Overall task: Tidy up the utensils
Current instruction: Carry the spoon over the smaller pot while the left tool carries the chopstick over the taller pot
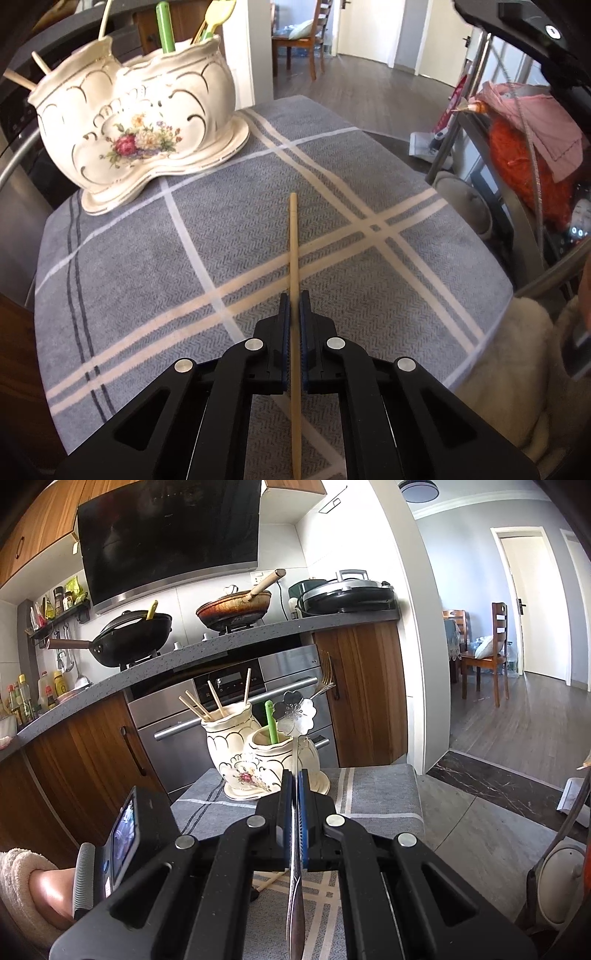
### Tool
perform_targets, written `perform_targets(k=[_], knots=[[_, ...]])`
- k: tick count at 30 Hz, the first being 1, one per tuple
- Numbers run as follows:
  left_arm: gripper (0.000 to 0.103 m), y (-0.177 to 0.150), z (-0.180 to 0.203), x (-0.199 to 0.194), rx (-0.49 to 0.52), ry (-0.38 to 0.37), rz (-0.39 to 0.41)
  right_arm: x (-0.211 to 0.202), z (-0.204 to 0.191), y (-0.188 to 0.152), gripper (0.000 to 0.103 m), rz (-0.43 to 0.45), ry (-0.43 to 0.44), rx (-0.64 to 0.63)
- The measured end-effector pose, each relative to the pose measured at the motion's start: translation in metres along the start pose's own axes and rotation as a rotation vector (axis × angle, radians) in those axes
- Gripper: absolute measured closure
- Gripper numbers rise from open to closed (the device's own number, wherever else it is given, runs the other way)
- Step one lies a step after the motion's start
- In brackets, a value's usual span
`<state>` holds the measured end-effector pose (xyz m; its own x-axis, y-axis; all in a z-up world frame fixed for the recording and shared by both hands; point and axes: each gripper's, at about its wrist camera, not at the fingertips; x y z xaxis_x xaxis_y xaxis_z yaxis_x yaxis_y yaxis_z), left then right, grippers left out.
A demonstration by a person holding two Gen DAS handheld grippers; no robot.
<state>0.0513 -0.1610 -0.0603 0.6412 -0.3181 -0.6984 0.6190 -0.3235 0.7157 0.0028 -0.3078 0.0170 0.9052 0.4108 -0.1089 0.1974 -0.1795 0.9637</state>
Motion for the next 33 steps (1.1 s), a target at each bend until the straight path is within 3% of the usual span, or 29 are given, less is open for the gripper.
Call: perform_targets(k=[8, 17, 24, 33], knots=[[0.098, 0.003, -0.028, -0.057, 0.016, -0.026, 0.217, 0.012, -0.004, 0.007, 0.100, 0.029, -0.004, 0.011], [0.098, 0.057, -0.075, -0.129, -0.028, 0.004, 0.618, 0.070, -0.013, 0.041, 0.100, 0.159, 0.039, 0.065], [0.098, 0.114, -0.112, -0.119, -0.096, 0.036, 0.812, 0.125, -0.008, 0.060, 0.099, 0.271, 0.000, 0.093], [0.098, 0.142, -0.155, -0.081, -0.195, 0.130, 0.903, 0.170, -0.008, 0.052, 0.099, 0.289, -0.018, 0.066]])
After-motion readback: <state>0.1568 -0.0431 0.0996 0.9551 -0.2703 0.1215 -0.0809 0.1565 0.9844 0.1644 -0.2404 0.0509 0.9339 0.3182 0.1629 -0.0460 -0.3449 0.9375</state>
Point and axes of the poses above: each gripper's, at about its wrist camera, not at the fingertips, and x roughly the way its jaws point, z to its right, y to its top, and after that the axes turned 13 degrees about z, right-handed
